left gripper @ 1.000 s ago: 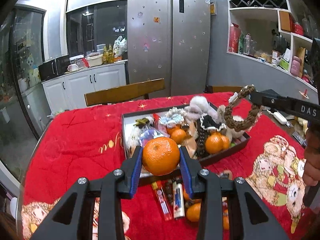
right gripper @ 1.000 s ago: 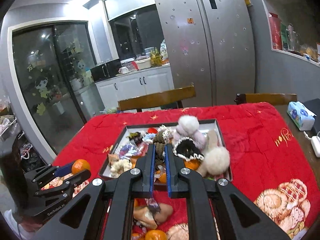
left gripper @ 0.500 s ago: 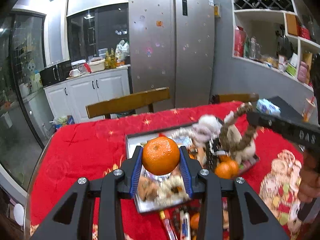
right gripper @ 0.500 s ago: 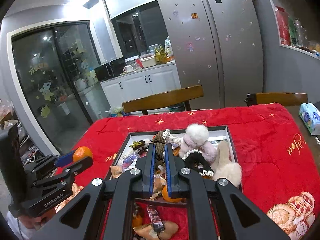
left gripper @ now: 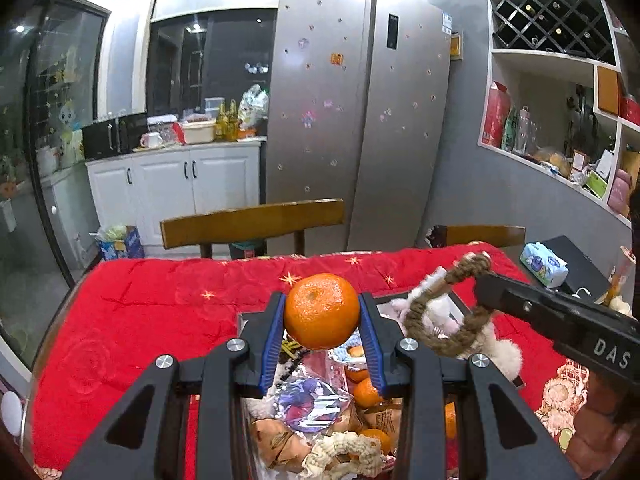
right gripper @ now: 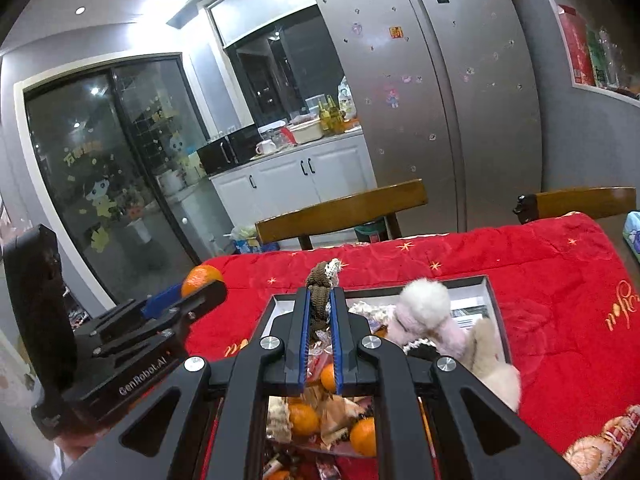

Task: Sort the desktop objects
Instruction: 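Lower both held items into the black box and open both tools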

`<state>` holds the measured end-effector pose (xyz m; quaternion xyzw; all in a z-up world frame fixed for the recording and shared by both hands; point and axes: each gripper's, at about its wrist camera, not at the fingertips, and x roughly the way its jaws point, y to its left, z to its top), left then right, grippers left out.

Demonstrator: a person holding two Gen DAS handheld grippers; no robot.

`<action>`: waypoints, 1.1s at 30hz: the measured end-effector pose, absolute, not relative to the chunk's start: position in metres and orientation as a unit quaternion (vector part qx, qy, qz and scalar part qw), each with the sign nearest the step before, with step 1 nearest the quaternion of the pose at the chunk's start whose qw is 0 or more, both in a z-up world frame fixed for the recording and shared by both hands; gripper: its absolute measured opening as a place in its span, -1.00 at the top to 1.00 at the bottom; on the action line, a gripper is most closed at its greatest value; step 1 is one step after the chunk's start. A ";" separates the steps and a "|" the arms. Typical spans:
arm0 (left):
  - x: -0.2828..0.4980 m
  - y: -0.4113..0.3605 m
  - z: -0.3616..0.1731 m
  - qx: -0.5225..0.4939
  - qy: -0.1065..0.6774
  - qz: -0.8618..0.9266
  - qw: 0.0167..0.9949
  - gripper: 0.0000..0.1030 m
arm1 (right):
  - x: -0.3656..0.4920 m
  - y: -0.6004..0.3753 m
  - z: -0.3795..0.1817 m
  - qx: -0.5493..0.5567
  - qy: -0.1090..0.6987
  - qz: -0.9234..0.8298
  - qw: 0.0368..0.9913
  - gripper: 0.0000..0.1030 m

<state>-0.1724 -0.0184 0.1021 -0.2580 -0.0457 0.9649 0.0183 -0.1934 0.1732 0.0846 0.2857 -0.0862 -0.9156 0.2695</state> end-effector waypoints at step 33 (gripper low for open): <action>-0.229 -0.021 0.001 -0.354 -0.025 0.935 0.027 0.28 | -0.249 0.150 0.008 0.347 -0.026 -0.911 0.221 0.78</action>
